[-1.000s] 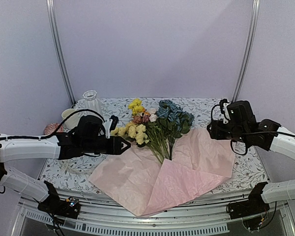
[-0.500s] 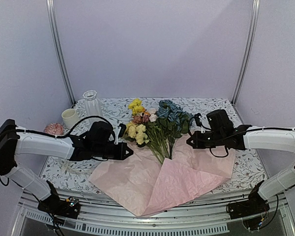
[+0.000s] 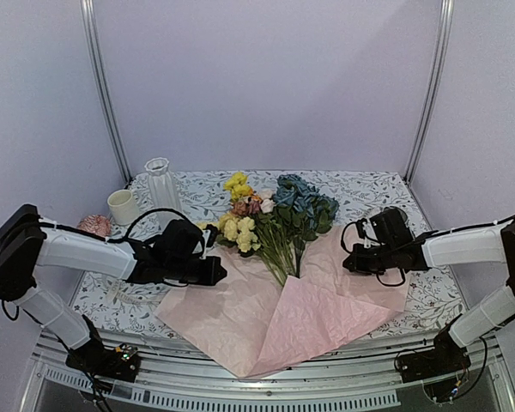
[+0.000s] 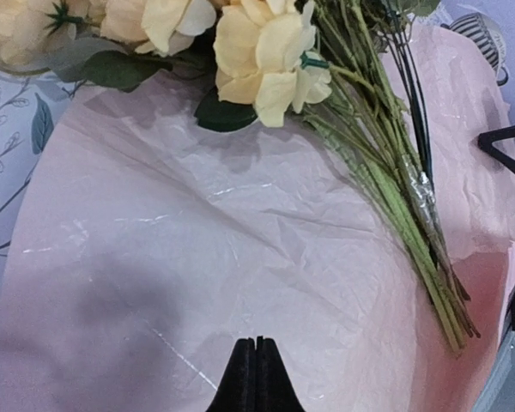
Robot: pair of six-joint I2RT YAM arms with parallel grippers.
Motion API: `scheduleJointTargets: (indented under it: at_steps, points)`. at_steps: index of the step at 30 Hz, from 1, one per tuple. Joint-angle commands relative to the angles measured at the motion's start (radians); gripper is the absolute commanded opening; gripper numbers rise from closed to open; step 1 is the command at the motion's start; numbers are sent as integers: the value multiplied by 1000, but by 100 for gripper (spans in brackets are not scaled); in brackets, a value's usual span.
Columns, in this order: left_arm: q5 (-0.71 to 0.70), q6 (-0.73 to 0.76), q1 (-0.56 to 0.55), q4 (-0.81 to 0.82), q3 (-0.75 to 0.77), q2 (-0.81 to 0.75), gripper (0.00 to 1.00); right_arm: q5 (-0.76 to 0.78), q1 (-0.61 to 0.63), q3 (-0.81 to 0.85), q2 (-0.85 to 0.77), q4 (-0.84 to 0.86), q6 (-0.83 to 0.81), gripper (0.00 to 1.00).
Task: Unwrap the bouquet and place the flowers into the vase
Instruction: Adjust the 1/4-folded wrapping paper at the center of the board.
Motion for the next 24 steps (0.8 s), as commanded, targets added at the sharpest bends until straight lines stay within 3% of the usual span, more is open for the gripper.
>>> scheduleJointTargets:
  at_steps: [1,10,24]
  points:
    - [-54,2,-7,-68,-25,-5,0,40,-40,-47,-16,7,14,2]
    - [-108,-22,-7,-139,-26,-21,0,105,-94,-85,-28,-39,55,2]
    - [-186,-23,-6,-217,-11,-102,0,384,-116,-85,-177,-217,199,1]
